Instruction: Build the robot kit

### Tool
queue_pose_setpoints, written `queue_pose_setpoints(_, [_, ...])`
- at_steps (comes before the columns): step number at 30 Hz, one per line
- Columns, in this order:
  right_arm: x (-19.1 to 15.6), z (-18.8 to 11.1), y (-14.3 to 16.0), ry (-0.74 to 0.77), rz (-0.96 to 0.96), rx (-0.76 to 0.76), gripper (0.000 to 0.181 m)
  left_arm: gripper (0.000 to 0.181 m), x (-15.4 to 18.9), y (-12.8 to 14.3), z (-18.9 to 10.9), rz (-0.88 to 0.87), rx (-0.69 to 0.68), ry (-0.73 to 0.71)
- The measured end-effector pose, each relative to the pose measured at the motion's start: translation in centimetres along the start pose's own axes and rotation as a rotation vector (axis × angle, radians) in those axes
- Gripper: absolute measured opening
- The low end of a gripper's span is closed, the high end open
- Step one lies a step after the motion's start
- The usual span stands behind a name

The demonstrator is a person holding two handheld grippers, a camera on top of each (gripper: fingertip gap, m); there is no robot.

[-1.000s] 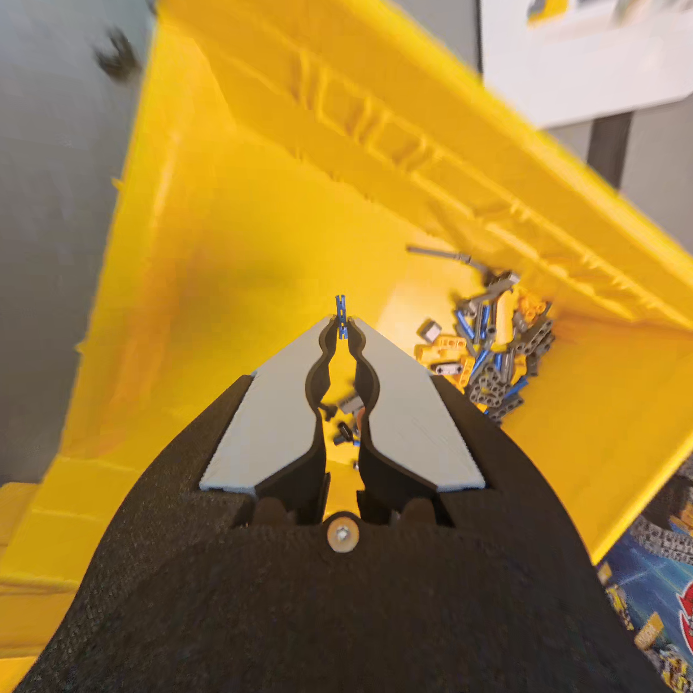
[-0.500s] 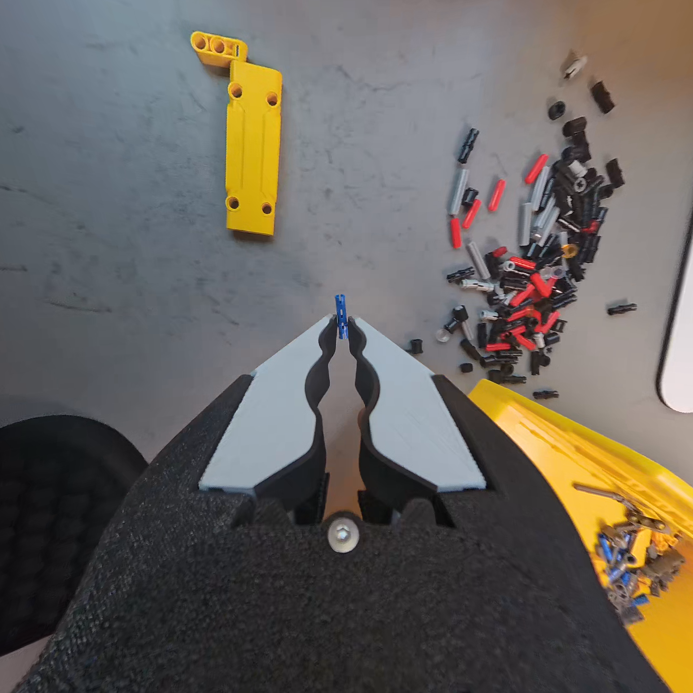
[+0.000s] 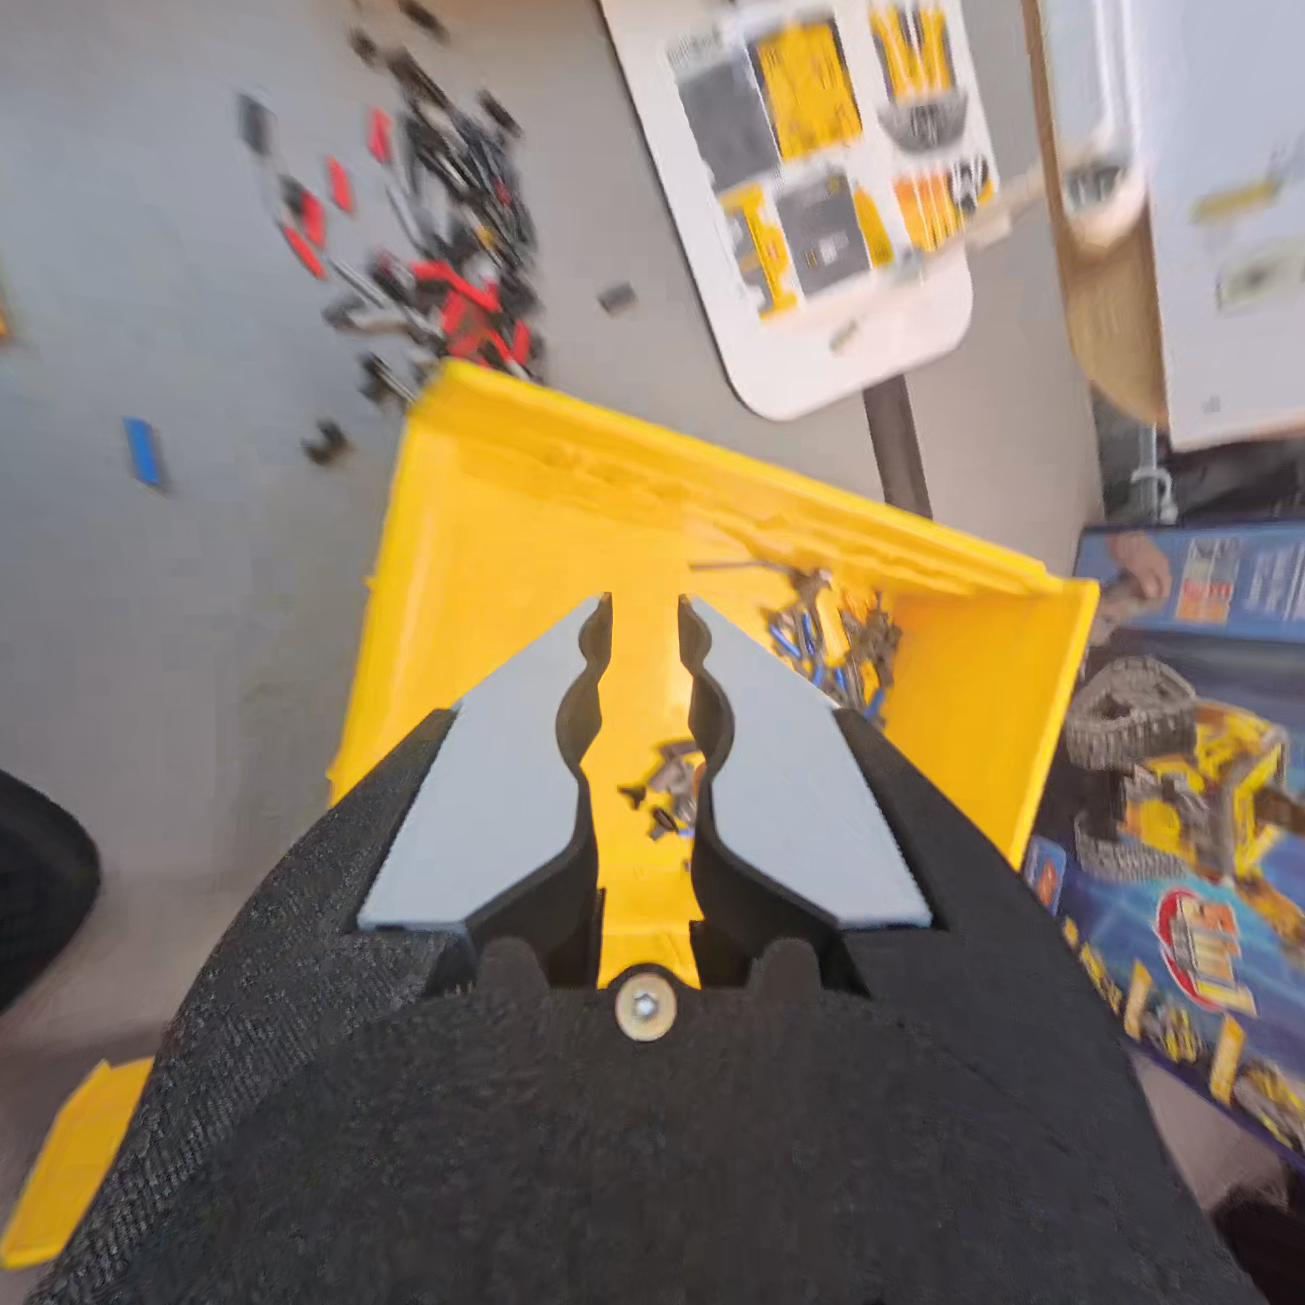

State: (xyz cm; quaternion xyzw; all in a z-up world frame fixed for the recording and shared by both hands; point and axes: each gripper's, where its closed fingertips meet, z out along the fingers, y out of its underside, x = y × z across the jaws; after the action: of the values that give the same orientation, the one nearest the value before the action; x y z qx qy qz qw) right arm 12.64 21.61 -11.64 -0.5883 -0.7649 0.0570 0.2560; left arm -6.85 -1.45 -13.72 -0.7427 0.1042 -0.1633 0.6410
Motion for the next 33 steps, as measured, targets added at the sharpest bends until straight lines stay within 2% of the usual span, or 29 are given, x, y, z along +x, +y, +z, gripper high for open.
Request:
queue_pose_setpoints(3, [3.6,2.8,6.8,-0.059,0.095,-0.154,0.018,0.018,0.0,0.1,0.1,0.008,-0.004,-0.003])
queue_pose_setpoints(6, [3.9,6.0,11.3,-0.14,0.099,-0.276,0.023,0.018,-0.2,0.4,0.2,0.029,-0.017,-0.019])
queue_pose_setpoints(10, [3.2,8.2,12.4,-0.222,0.106,-0.33,0.035,0.018,-0.5,0.5,0.1,0.025,-0.019,-0.031])
queue_pose_setpoints(16, [3.4,9.2,13.1,-0.254,0.127,-0.366,0.032,0.018,-0.7,0.5,0.1,0.01,-0.018,-0.025])
queue_pose_setpoints(20, [2.9,9.1,13.1,-0.285,0.148,-0.347,0.023,0.018,-0.5,0.5,0.1,0.0,-0.018,-0.015])
queue_pose_setpoints(24, [2.9,9.1,13.0,-0.284,0.159,-0.336,0.022,0.018,-0.4,0.5,0.2,-0.001,-0.02,-0.009])
queue_pose_setpoints(27, [2.6,8.4,11.7,-0.274,0.132,-0.301,0.023,0.018,-0.5,0.5,0.1,0.002,-0.02,-0.012])
queue_pose_setpoints(28, [2.3,7.7,10.5,-0.27,0.108,-0.27,0.023,0.018,-0.5,0.5,0.1,0.003,-0.02,-0.014])
queue_pose_setpoints(30, [0.2,5.5,6.2,-0.293,0.053,-0.151,0.022,0.018,-0.6,0.5,0.1,0.004,-0.019,-0.017])
queue_pose_setpoints(33, [-5.9,2.3,-0.3,-0.334,-0.108,-0.008,0.023,0.018,-0.5,0.5,0.1,0.002,-0.021,-0.014])
